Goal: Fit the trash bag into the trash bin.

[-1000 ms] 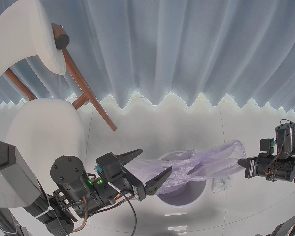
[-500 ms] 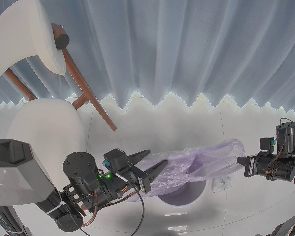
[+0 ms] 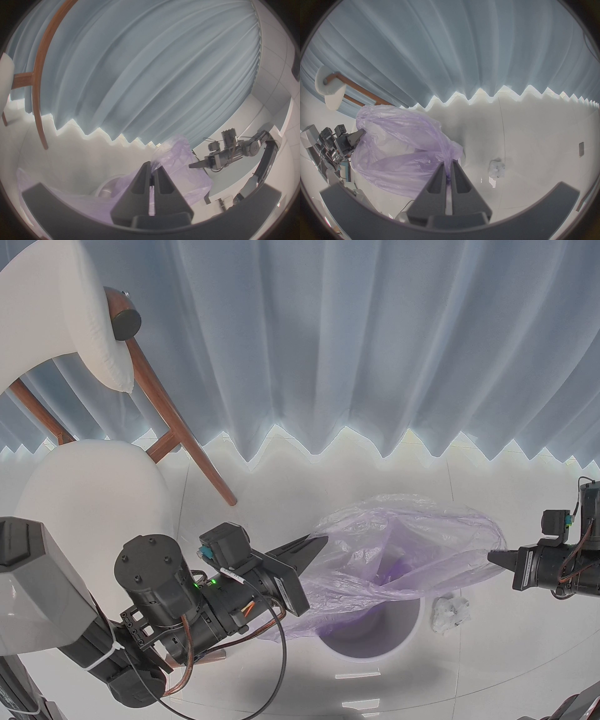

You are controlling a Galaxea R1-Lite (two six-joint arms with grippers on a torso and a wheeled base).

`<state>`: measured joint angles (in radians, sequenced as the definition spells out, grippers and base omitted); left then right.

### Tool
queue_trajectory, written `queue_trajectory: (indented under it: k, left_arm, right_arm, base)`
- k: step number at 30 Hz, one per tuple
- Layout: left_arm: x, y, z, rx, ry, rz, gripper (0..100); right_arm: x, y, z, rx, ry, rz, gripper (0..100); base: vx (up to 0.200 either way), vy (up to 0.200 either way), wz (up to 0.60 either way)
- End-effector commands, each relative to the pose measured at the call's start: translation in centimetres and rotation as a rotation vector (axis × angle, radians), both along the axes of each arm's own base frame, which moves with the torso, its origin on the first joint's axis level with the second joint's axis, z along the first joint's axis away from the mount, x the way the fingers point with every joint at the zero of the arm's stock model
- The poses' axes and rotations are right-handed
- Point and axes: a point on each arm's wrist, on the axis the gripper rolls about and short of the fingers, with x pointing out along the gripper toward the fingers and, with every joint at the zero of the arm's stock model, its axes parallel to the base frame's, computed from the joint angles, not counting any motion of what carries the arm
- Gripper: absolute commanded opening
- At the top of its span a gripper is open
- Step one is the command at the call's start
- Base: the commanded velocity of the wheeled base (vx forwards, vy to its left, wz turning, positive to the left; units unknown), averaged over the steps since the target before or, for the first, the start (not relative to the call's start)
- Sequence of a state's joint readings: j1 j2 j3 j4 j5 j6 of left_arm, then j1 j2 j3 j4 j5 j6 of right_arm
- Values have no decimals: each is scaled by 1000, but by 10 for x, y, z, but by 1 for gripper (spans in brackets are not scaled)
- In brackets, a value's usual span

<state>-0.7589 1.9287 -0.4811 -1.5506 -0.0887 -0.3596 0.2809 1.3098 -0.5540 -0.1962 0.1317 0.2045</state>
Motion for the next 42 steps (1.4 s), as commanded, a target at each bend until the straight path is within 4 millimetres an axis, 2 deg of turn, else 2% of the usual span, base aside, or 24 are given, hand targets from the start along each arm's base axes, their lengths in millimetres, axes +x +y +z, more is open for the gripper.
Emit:
queue_trajectory:
  k: [1,5,8,10,11,17,20,23,25,29,32,37,38,42]
  left_arm:
    - [-15,-9,12,-72,20,-62,0]
    - [-22,-19,7,-87,68,-96,0]
    - [-15,-26,-12,-46,110,-82,0]
    - [-12,-29,-16,-41,115,-79,0]
    - [-9,-32,-20,-38,123,-74,0]
    - [-5,-49,-23,-91,163,-77,0]
    - [3,-65,-25,-156,189,-55,0]
    - [3,-76,-28,-193,215,-45,0]
    - [-2,-85,-32,-200,236,-60,0]
    - [-5,-84,-29,-203,228,-55,0]
    - [-8,-79,-16,-225,205,-48,0]
    - [-4,-63,-21,-143,164,-2,0]
    - [0,-60,-22,-130,149,12,0]
    - [6,-55,-20,-115,121,40,0]
  right_arm:
    - [4,-17,8,52,-25,12,0]
    - [8,-21,7,80,-13,31,0]
    - [13,-21,-2,65,26,30,0]
    - [15,-21,-6,52,39,35,0]
    - [20,-22,-14,30,66,40,0]
    - [35,-22,-30,17,111,34,0]
    - [43,-22,-40,21,100,31,0]
    - [48,-20,-47,25,87,33,0]
    - [49,-12,-51,45,87,52,0]
    - [48,-1,-44,125,74,46,0]
    - [46,5,-36,156,25,62,0]
    - [45,7,-31,155,-20,74,0]
    - [45,7,-30,155,-26,69,100]
    - [39,5,-15,190,-79,51,100]
  base:
    - [0,0,0]
    - [0,0,0]
    - [0,0,0]
    - [0,0,0]
    - [0,0,0]
    - [0,0,0]
    - [0,0,0]
    - [0,0,0]
    - [0,0,0]
    - [0,0,0]
    - [0,0,0]
    - [0,0,0]
    - [0,0,0]
    - [0,0,0]
